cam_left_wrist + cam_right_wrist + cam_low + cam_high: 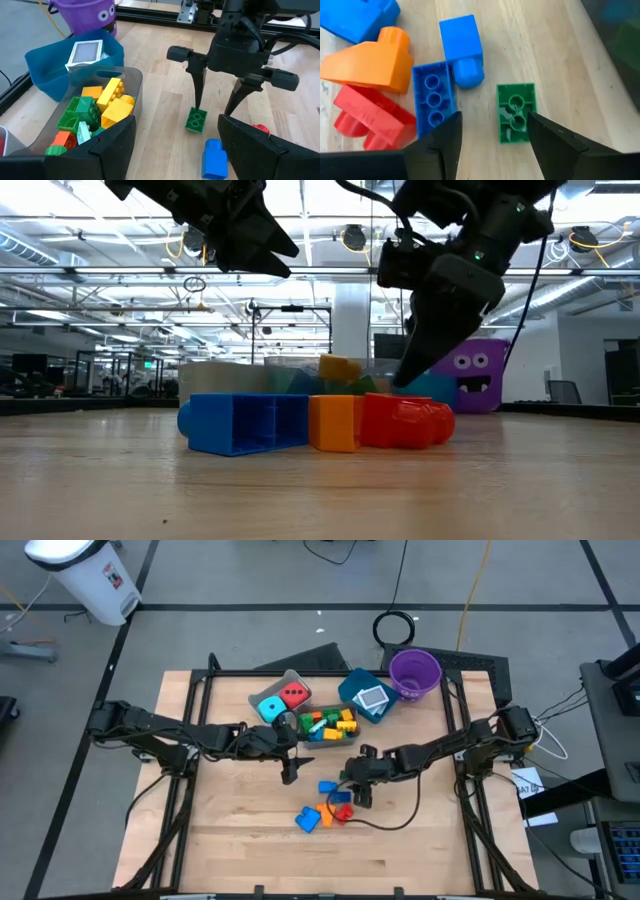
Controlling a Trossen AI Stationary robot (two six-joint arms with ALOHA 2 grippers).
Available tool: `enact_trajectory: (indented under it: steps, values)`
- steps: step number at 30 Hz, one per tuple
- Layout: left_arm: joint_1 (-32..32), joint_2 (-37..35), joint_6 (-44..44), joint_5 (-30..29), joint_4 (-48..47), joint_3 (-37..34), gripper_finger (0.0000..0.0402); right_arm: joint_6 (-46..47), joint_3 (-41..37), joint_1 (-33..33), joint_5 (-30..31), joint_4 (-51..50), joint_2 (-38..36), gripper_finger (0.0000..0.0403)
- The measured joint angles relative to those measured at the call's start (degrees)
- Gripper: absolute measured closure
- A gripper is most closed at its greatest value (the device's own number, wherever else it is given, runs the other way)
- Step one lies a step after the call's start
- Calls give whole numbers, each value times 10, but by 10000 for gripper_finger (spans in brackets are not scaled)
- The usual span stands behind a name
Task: Pick & Place Toys
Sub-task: Put the green block into the black bin
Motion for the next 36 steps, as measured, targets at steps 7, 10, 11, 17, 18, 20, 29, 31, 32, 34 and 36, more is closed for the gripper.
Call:
enact_trajectory:
  steps: [7,10,11,17,18,20,29,31,32,34,36]
  values:
    - [0,0,0,0,0,0,117,-39,-68,-2,0,98,0,212]
    - [0,0,0,0,0,0,117,-56,-97,-10,0,143,0,214]
    - [0,0,0,0,0,0,117,-59,-106,-14,2,157,0,214]
    - [0,0,0,0,0,0,117,-61,-150,-36,-2,240,0,216]
    - [0,0,0,0,0,0,117,-61,-153,-39,-2,245,0,216]
    - [0,0,0,0,1,0,117,-61,-164,-44,-2,250,0,216]
    - [0,0,0,0,1,0,117,-56,-178,-55,-2,276,0,217]
    - [0,0,1,0,1,0,117,-57,-178,-55,-2,276,0,224]
    - [0,0,1,0,1,0,117,-57,-178,-55,-2,276,0,230]
    - [0,0,1,0,1,0,117,-59,-178,-55,-2,284,0,243]
    - [0,0,1,0,1,0,117,-66,-178,-55,-1,301,0,258]
